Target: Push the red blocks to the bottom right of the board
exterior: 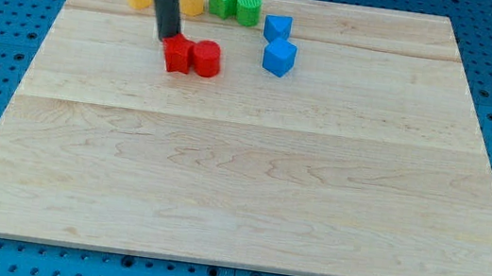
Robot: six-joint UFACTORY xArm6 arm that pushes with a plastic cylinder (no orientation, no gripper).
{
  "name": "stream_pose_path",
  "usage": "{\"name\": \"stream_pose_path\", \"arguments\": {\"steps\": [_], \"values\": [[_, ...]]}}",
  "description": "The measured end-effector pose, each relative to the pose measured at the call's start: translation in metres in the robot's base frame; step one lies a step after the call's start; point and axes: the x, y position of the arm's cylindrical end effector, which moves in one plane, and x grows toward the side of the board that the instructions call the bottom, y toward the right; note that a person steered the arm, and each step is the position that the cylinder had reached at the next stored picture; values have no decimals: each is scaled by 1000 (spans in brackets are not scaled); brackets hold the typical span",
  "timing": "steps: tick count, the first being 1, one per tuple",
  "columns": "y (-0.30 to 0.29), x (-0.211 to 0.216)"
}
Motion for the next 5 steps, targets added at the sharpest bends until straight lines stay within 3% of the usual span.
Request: {"name": "stream_pose_path", "arguments": {"steps": [4,5], "values": [[115,69],[115,22]]}}
